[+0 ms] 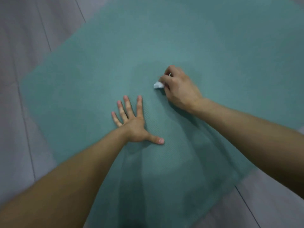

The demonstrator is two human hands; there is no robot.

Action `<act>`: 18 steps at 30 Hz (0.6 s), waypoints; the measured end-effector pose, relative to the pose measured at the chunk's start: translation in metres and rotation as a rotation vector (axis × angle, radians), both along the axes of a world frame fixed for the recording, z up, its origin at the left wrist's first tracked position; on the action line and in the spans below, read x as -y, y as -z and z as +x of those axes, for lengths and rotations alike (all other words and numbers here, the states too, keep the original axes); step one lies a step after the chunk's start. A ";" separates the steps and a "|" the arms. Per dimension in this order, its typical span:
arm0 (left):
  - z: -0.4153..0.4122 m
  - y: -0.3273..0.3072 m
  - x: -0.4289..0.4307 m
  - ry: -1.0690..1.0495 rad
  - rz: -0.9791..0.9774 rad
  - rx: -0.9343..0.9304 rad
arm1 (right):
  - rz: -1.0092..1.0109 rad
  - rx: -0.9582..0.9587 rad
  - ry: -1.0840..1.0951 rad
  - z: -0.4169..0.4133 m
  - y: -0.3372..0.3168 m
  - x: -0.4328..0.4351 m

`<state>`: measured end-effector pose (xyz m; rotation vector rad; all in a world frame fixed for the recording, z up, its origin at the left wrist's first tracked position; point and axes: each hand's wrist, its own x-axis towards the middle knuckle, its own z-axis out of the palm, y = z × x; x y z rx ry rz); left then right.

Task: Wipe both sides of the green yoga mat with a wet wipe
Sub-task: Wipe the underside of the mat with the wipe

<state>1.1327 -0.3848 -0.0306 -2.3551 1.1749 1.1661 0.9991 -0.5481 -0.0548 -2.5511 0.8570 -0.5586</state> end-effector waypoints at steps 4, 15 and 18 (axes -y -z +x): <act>0.000 0.002 -0.001 0.013 -0.012 -0.009 | -0.003 -0.003 -0.152 -0.002 0.001 -0.023; -0.001 0.002 -0.004 0.014 -0.049 -0.014 | 0.116 -0.095 -0.327 -0.022 -0.005 -0.053; -0.002 0.003 -0.004 0.019 -0.060 -0.022 | 0.026 -0.085 -0.171 -0.045 -0.006 -0.007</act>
